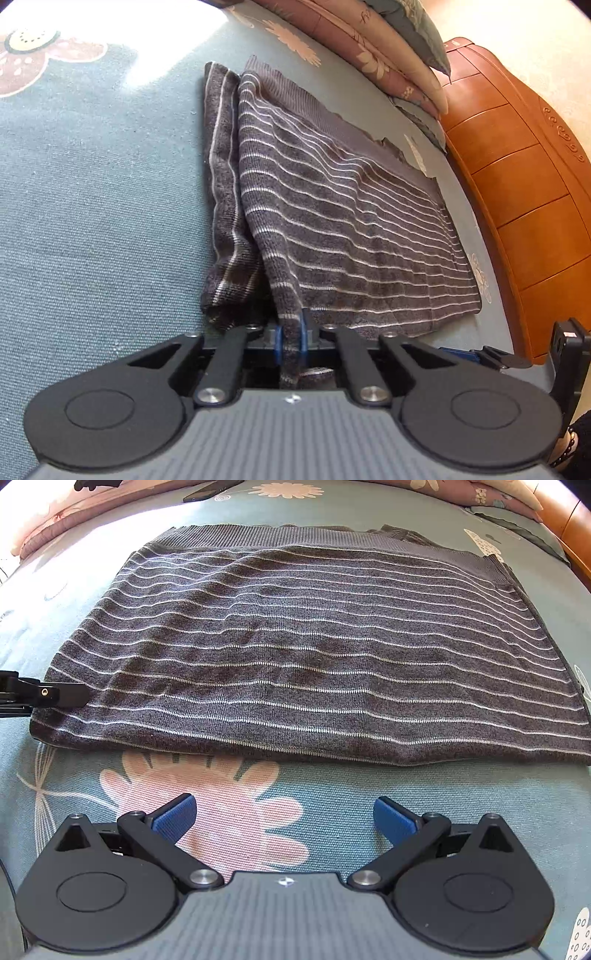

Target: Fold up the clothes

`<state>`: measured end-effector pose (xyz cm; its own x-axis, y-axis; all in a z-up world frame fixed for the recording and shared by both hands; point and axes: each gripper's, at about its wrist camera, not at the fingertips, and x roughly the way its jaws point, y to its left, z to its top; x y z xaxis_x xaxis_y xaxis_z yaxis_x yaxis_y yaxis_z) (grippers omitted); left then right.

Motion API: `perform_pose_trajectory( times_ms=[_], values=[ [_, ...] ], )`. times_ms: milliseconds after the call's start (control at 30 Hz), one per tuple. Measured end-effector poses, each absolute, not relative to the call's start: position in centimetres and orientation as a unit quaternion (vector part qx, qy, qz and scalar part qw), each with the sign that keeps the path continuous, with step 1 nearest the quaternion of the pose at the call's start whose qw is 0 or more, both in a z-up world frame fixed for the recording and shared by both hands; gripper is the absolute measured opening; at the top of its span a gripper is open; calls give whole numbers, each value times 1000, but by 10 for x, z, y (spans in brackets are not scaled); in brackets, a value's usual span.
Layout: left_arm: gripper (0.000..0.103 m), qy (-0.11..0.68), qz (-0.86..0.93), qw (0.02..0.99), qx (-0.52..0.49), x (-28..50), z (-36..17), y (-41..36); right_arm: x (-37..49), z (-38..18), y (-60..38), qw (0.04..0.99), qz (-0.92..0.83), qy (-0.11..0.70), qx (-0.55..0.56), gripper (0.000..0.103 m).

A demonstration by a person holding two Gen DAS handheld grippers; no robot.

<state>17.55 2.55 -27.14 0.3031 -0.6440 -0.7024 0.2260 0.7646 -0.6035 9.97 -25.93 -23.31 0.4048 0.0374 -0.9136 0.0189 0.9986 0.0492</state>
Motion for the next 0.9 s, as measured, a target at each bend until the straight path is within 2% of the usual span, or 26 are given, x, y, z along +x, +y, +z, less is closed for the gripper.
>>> perform_pose_trajectory(
  times_ms=[233,533,567,633,767,900],
  values=[
    [2,510,-334,760,-223,161,-240,41,97,-237,-262,836,-1,548,22,103],
    [5,532,-324,751,-219,180,-265,51,100,-232,-263,839,17,543,21,103],
    [7,535,-330,744,-224,183,-267,50,100,-229,-264,843,22,537,17,103],
    [29,544,-346,729,-229,184,-270,50,102,-220,-263,852,43,521,2,98],
    [38,545,-358,717,-247,181,-270,54,113,-208,-255,859,105,500,-34,81],
    [53,520,-342,726,-293,197,-265,60,125,-204,-238,863,136,477,-92,79]
  ],
)
